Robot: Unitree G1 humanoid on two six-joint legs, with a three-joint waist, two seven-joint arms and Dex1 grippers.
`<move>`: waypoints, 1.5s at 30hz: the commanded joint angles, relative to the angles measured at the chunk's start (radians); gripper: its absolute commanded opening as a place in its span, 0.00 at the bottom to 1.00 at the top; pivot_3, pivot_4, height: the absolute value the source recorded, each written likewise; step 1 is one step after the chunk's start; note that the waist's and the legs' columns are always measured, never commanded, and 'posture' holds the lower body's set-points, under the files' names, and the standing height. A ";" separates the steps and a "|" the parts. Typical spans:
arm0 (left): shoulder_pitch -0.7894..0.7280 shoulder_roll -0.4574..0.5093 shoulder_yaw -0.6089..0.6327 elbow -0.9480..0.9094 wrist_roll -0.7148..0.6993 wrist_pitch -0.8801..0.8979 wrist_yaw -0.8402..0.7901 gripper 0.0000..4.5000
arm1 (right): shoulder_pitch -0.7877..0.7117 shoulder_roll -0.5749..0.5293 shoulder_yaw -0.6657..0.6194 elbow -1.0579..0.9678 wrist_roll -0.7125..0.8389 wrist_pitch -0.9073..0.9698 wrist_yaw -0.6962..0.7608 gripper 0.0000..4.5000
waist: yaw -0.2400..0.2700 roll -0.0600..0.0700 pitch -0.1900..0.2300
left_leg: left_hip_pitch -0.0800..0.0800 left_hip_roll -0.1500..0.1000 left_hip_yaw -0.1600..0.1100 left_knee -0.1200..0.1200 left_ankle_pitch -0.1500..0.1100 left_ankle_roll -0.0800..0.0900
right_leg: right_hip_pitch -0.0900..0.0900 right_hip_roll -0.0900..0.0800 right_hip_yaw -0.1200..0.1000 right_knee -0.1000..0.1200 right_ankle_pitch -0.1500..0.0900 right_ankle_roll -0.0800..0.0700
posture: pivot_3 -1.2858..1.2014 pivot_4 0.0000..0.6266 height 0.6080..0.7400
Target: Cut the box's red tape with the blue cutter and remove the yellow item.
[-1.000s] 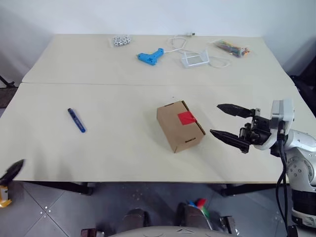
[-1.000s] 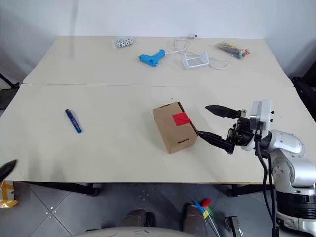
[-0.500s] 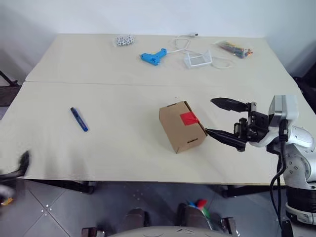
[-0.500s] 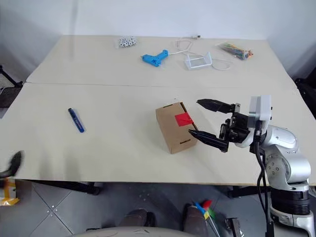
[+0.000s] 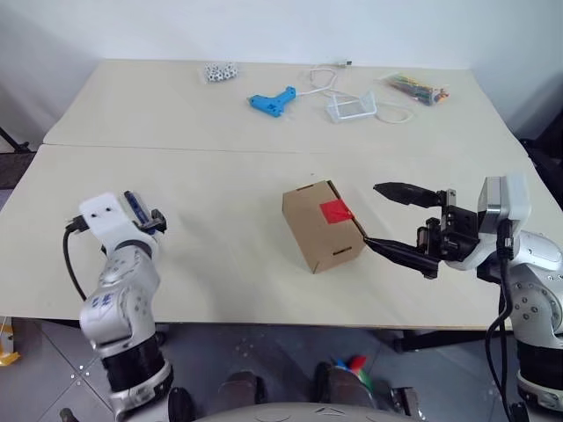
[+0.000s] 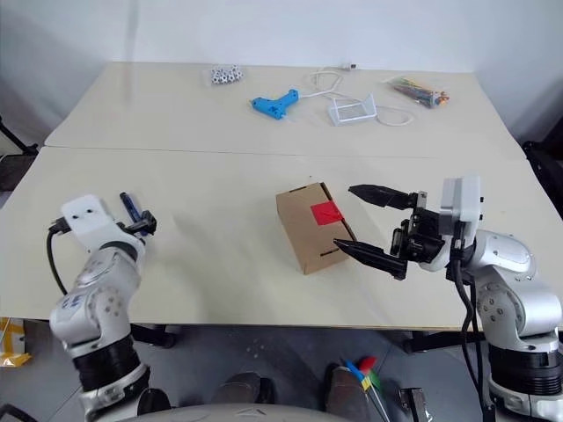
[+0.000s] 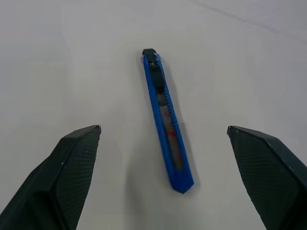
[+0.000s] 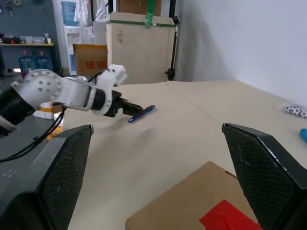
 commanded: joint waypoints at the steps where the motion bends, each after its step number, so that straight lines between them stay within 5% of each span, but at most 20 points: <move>1: -0.041 -0.005 -0.041 0.055 0.052 -0.012 0.024 1.00 | 0.027 -0.015 -0.053 -0.041 0.030 -0.008 -0.014 1.00 | -0.001 0.000 0.000 | 0.000 0.000 0.000 0.000 0.000 0.000 | 0.000 0.000 0.000 0.000 0.000 0.000 | 0.52 0.24 1.00; 14: -0.050 -0.093 0.027 0.134 0.120 0.030 0.128 1.00 | 0.107 -0.020 -0.095 -0.080 0.017 -0.026 -0.059 1.00 | -0.008 0.002 -0.001 | 0.003 0.001 0.004 0.000 0.000 0.000 | 0.001 0.000 0.003 0.000 0.000 0.000 | 0.52 0.24 1.00; 28: -0.037 -0.148 0.108 0.127 0.120 0.026 0.143 0.11 | 0.113 -0.023 -0.099 -0.072 0.004 -0.044 -0.079 1.00 | -0.005 0.006 -0.004 | 0.006 0.001 0.008 0.000 0.000 0.000 | 0.001 0.000 0.008 0.000 0.000 0.000 | 0.52 0.24 1.00; 34: -0.035 -0.149 0.112 0.120 0.100 0.018 0.110 0.09 | 0.114 -0.021 -0.099 -0.071 0.001 -0.041 -0.083 1.00 | -0.005 0.007 -0.004 | 0.006 0.000 0.008 0.000 0.000 0.000 | 0.001 0.000 0.009 0.000 0.000 0.000 | 0.52 0.24 1.00; 45: 0.068 0.041 0.010 0.055 0.115 0.043 -0.090 0.09 | 0.118 -0.023 -0.094 -0.064 -0.008 -0.038 -0.084 1.00 | -0.009 0.007 -0.004 | 0.006 0.001 0.010 -0.001 0.000 0.000 | 0.000 0.000 0.010 0.001 0.000 -0.001 | 0.52 0.24 1.00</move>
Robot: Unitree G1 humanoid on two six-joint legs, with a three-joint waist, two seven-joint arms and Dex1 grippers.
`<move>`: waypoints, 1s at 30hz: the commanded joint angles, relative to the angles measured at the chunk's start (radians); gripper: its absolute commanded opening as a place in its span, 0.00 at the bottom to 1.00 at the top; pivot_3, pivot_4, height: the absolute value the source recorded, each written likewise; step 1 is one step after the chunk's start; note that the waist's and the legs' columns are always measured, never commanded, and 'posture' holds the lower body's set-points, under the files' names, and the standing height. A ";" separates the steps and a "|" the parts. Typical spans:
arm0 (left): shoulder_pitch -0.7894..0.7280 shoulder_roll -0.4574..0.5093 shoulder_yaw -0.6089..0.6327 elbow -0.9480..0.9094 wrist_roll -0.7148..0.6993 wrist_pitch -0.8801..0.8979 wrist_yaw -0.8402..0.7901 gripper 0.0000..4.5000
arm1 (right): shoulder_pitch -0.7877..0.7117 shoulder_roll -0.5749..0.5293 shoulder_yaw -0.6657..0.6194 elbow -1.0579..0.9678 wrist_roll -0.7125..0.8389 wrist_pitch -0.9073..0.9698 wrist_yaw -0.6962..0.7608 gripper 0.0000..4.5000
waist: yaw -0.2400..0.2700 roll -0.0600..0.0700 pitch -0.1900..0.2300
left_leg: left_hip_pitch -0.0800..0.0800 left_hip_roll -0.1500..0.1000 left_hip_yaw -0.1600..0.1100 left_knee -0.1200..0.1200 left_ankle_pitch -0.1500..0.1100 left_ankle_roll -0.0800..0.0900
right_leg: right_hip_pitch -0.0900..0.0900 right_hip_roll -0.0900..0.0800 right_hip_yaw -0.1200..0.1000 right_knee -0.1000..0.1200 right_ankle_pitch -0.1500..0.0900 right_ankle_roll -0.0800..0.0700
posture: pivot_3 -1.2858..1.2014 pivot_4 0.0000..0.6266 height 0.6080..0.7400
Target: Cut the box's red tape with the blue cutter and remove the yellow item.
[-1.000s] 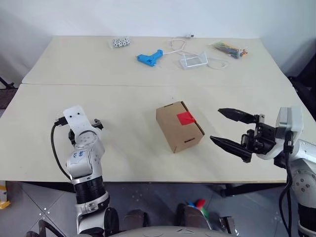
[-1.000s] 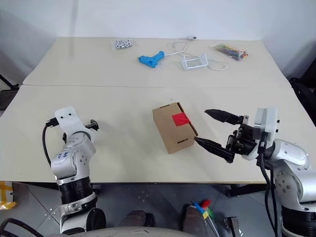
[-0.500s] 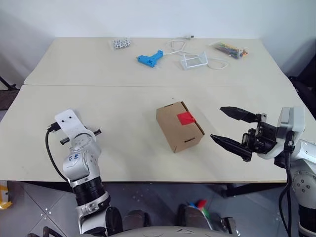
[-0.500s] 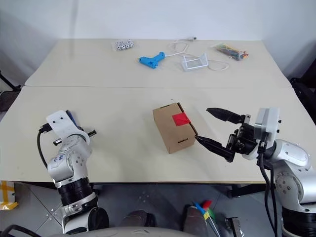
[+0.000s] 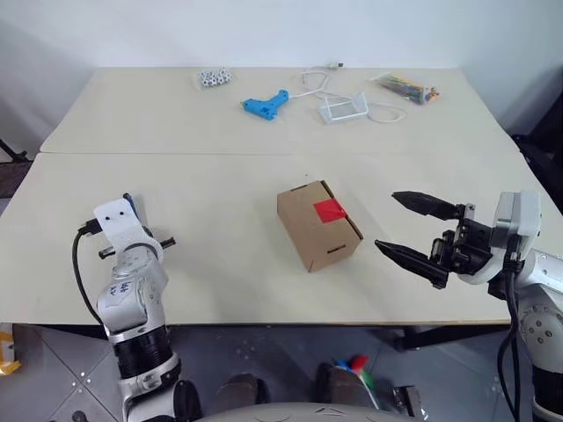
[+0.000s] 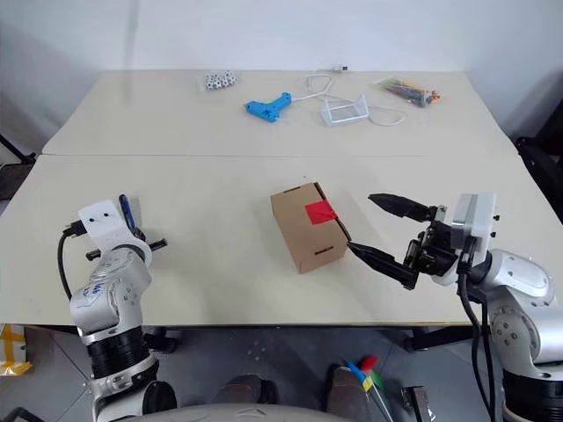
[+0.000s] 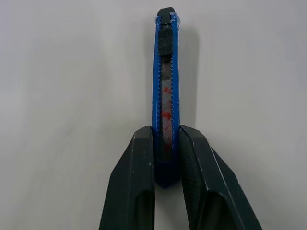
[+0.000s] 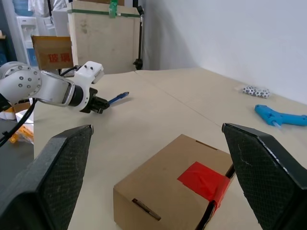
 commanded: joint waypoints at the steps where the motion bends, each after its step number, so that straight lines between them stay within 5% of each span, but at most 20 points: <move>1: 0.045 0.036 -0.016 -0.007 0.005 0.021 -0.050 0.09 | 0.000 -0.012 -0.022 -0.013 0.007 -0.013 -0.006 1.00 | 0.001 0.000 0.000 | 0.000 0.000 0.000 0.000 0.000 0.000 | 0.000 0.000 0.000 0.000 0.000 0.000 | 0.52 0.24 1.00; 4: 0.084 0.136 -0.078 -0.036 -0.007 -0.042 -0.184 0.09 | 0.005 -0.017 -0.028 -0.021 0.010 -0.009 -0.008 1.00 | 0.000 0.000 0.000 | 0.000 0.000 0.000 0.000 0.000 0.000 | 0.000 0.000 0.000 0.000 0.000 0.000 | 0.52 0.24 1.00; 9: 0.152 0.394 -0.121 -0.029 -0.184 -0.272 -0.706 0.09 | 0.018 -0.050 -0.058 -0.035 0.031 0.013 -0.008 1.00 | 0.003 -0.001 0.000 | -0.004 0.000 0.000 0.000 0.000 0.000 | -0.005 0.000 0.000 0.000 0.000 -0.001 | 0.52 0.24 1.00; 13: 0.283 0.771 -0.232 0.137 -0.093 -0.746 -1.197 0.09 | 0.059 -0.110 -0.084 -0.066 0.063 0.053 0.027 1.00 | -0.003 0.000 0.001 | -0.005 0.001 0.000 -0.002 -0.001 -0.002 | -0.007 -0.001 -0.002 -0.002 -0.001 -0.002 | 0.52 0.24 1.00; 16: 0.278 0.877 -0.262 0.244 -0.147 -0.990 -1.444 0.09 | 0.123 -0.167 -0.100 -0.121 0.103 0.099 0.068 1.00 | -0.003 0.005 0.003 | -0.004 0.002 0.002 -0.004 -0.002 -0.002 | -0.007 -0.001 -0.005 -0.003 -0.003 -0.005 | 0.52 0.24 1.00; 21: 0.151 0.864 -0.362 0.297 -0.137 -1.120 -1.568 0.09 | 0.228 -0.241 -0.102 -0.228 0.147 0.162 0.122 1.00 | 0.006 0.006 0.004 | -0.006 0.003 0.001 -0.002 -0.002 -0.001 | -0.006 -0.002 -0.009 -0.003 -0.003 -0.005 | 0.52 0.24 1.00; 27: 0.042 0.678 -0.678 0.113 0.074 -1.105 -1.536 0.09 | 0.325 -0.234 0.028 -0.394 0.111 0.257 -0.040 1.00 | 0.010 0.004 0.004 | -0.005 0.000 0.004 -0.001 -0.004 0.004 | -0.004 -0.002 -0.008 -0.002 0.001 0.000 | 0.52 0.24 1.00; 30: 0.021 0.618 -0.725 0.049 0.117 -0.980 -1.476 0.09 | 0.332 -0.245 0.060 -0.411 0.086 0.305 -0.112 0.87 | -0.001 -0.003 0.005 | -0.005 0.001 0.010 -0.001 -0.005 0.005 | -0.006 -0.001 -0.008 -0.003 0.001 0.000 | 0.52 0.24 1.00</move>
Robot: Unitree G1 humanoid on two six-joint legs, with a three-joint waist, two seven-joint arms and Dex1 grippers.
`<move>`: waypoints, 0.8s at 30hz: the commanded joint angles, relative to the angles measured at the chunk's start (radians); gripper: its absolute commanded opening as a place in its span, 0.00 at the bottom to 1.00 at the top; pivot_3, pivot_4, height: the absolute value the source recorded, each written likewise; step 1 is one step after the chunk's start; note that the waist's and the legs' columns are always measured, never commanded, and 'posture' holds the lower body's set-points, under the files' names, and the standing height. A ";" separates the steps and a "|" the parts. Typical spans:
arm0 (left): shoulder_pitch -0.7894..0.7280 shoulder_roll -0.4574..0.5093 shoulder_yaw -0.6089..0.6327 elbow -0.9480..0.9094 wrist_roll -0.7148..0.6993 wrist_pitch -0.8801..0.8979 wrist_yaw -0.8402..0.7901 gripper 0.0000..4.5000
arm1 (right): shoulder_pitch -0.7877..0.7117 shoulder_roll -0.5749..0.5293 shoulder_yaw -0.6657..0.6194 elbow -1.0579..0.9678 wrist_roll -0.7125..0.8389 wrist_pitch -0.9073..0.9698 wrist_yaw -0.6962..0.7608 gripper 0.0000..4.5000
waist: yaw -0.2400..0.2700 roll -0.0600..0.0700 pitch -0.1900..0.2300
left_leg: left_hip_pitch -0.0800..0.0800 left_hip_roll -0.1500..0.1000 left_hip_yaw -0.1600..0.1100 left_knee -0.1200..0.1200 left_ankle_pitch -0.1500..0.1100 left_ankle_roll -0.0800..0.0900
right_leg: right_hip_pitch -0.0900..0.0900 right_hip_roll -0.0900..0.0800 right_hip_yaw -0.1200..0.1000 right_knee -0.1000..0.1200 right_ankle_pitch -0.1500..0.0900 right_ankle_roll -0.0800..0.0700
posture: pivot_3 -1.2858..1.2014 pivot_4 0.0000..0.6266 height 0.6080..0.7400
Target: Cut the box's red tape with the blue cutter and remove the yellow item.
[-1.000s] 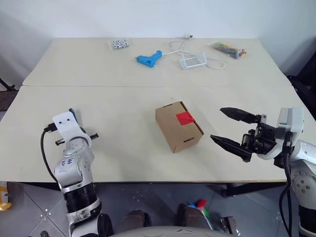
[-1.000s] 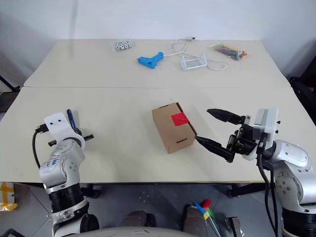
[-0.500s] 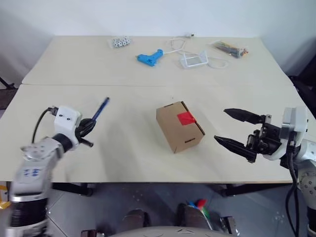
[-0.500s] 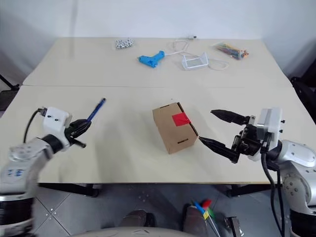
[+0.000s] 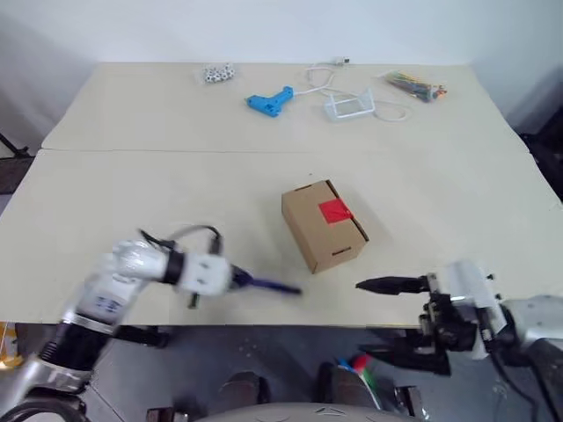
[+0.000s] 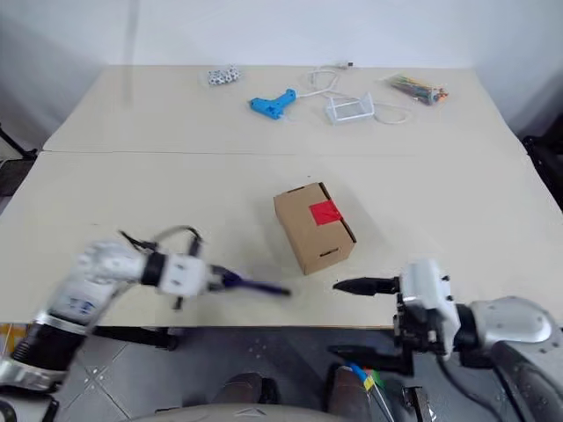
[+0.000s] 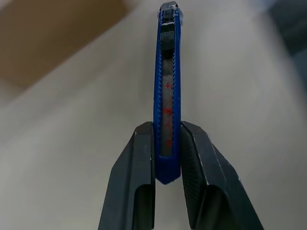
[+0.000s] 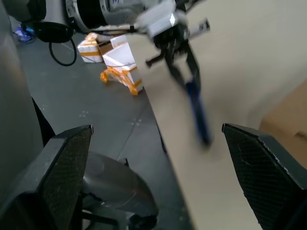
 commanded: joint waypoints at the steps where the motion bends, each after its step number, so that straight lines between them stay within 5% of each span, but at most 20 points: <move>1: -0.027 -0.058 -0.040 -0.107 0.060 0.183 0.079 0.09 | 0.008 -0.014 0.043 -0.047 -0.039 0.050 -0.085 0.80 | 0.003 0.000 0.000 | 0.001 0.001 0.000 0.000 0.000 0.000 | 0.001 0.000 0.000 0.000 0.000 0.000 | 0.52 0.24 1.00; 12: -0.010 -0.151 -0.255 -0.369 0.226 0.667 0.152 0.09 | -0.055 0.022 0.231 -0.028 -0.312 0.060 -0.272 0.00 | 0.008 0.000 -0.001 | 0.001 0.000 0.000 0.003 0.000 0.002 | 0.002 -0.001 0.003 -0.002 0.000 0.000 | 0.52 0.24 1.00; 24: -0.034 -0.157 -0.296 -0.389 0.236 0.793 0.180 0.09 | -0.134 0.035 0.324 0.067 -0.394 0.072 -0.259 0.00 | 0.008 0.001 -0.002 | 0.001 0.001 0.000 0.004 0.000 0.002 | 0.004 -0.001 0.003 -0.003 0.000 -0.001 | 0.52 0.24 1.00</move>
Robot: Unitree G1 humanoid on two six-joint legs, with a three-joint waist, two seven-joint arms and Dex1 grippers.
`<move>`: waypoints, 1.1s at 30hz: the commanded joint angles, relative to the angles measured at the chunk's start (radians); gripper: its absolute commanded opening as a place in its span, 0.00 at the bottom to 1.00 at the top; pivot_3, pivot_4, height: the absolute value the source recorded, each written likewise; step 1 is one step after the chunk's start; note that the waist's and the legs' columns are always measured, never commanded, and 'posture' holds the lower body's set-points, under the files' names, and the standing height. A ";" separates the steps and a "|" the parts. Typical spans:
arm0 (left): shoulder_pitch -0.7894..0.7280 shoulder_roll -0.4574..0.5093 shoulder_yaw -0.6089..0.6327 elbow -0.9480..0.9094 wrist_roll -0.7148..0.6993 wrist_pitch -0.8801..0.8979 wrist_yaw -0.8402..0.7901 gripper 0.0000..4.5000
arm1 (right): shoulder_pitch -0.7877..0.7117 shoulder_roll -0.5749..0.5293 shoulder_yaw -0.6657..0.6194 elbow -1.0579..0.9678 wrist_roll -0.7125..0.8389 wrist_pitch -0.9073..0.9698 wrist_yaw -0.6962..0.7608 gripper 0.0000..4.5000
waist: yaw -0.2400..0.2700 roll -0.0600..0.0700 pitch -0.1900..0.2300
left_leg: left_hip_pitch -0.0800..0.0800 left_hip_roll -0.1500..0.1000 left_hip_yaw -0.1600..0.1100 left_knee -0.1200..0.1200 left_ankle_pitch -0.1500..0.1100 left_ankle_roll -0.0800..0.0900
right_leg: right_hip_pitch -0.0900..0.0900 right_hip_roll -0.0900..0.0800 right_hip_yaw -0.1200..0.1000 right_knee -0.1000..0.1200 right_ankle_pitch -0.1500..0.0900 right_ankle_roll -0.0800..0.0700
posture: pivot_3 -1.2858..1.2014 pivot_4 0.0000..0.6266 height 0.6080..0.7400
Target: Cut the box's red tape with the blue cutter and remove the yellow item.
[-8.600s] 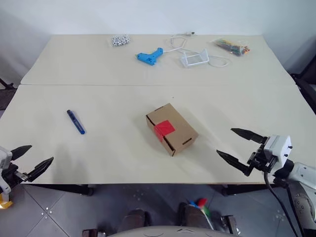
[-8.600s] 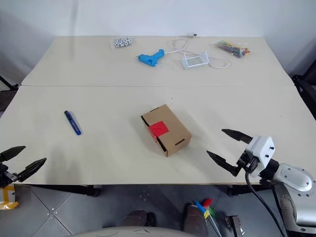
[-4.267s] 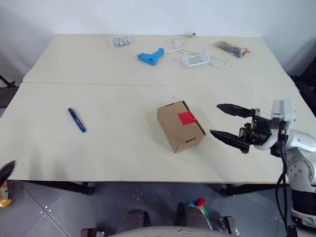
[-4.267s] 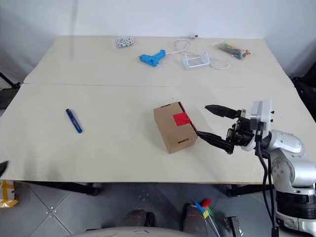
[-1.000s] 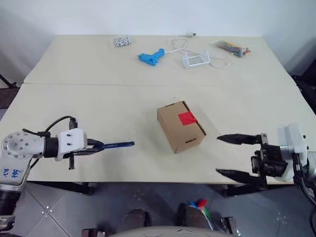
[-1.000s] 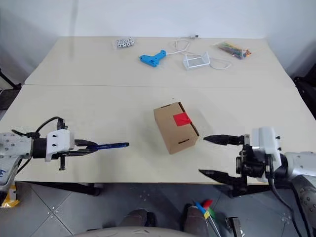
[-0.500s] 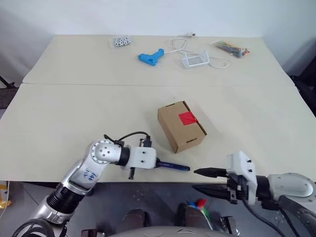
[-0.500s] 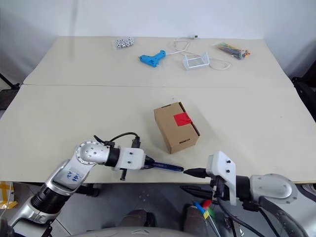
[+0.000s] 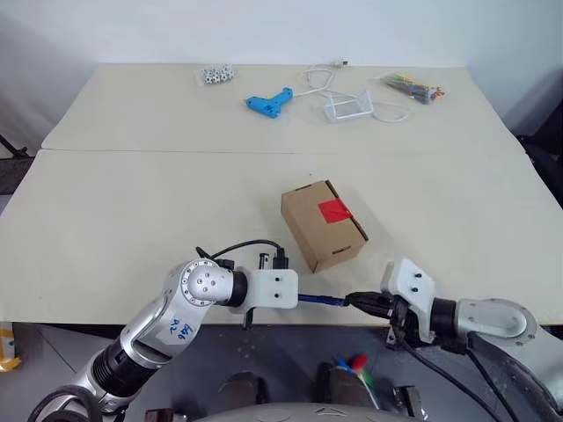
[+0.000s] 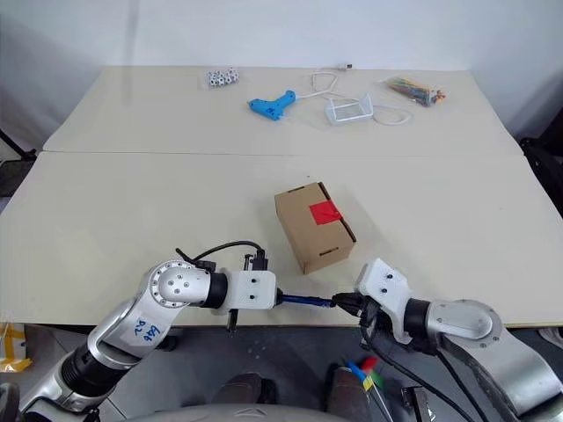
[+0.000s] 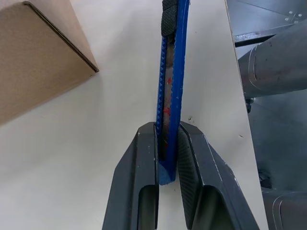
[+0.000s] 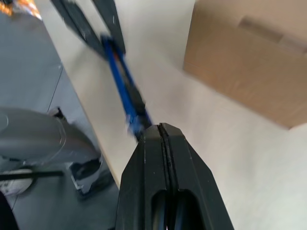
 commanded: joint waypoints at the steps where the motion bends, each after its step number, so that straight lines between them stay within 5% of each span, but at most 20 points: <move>1: 0.002 -0.006 -0.054 0.019 0.008 0.032 0.003 0.09 | -0.025 0.014 0.034 0.012 -0.024 -0.014 0.009 0.00 | 0.001 0.000 0.000 | 0.000 0.000 0.000 0.001 0.000 0.000 | 0.000 0.000 0.000 0.000 0.000 0.000 | 0.52 0.24 1.00; 9: -0.020 -0.021 -0.019 0.037 -0.033 0.035 0.022 0.09 | -0.052 0.044 0.050 0.032 -0.034 -0.022 0.029 0.00 | 0.004 0.000 0.000 | -0.002 0.000 -0.001 0.008 -0.001 0.002 | 0.001 -0.001 0.001 0.002 0.000 0.000 | 0.52 0.24 1.00; 18: -0.037 0.024 0.048 0.111 -0.148 -0.143 -0.052 0.59 | 0.104 -0.025 -0.163 -0.015 0.085 -0.046 0.185 0.00 | 0.000 0.000 0.000 | -0.003 0.001 -0.002 0.011 -0.003 0.002 | 0.000 -0.001 0.000 0.004 0.000 0.000 | 0.52 0.24 1.00; 33: -0.016 0.032 0.050 0.151 -0.215 0.019 -0.031 0.59 | 0.158 -0.024 -0.260 -0.009 0.135 -0.068 0.231 0.00 | -0.003 0.000 0.000 | -0.002 0.001 0.000 0.012 -0.003 0.002 | 0.000 0.000 0.002 0.004 0.000 0.000 | 0.52 0.24 1.00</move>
